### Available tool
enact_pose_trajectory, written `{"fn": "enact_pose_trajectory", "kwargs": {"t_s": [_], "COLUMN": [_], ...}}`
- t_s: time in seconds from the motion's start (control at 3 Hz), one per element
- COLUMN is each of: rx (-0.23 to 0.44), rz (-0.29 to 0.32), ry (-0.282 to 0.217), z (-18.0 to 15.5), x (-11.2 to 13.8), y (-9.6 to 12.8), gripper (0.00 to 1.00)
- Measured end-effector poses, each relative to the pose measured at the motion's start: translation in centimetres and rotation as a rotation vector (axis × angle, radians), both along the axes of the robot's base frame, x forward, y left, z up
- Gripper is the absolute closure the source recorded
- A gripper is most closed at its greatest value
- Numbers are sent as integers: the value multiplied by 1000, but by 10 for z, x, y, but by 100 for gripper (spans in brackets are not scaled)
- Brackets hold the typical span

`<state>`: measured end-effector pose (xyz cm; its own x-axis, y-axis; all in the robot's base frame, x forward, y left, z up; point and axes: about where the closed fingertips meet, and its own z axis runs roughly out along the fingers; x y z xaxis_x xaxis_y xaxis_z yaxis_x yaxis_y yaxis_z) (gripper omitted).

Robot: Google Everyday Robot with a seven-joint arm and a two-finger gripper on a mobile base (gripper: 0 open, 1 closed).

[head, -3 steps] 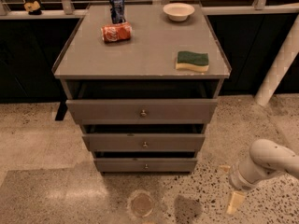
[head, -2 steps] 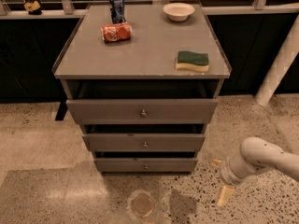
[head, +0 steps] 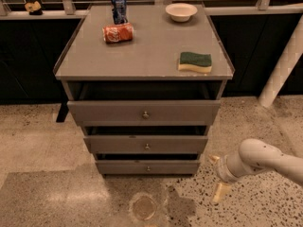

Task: Open middle drawer

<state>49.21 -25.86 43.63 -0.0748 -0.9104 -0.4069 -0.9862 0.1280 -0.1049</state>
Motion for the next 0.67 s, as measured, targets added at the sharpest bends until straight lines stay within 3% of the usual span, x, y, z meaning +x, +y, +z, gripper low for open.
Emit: {"fn": "enact_pose_trajectory", "kwargs": {"t_s": [0.33,0.67], "rx": [-16,-66], "rz": [40,137], "ry": [42,-22], "z": [-8,-9], "x": [8,28], "y": [7,30], "gripper": [0,0]}}
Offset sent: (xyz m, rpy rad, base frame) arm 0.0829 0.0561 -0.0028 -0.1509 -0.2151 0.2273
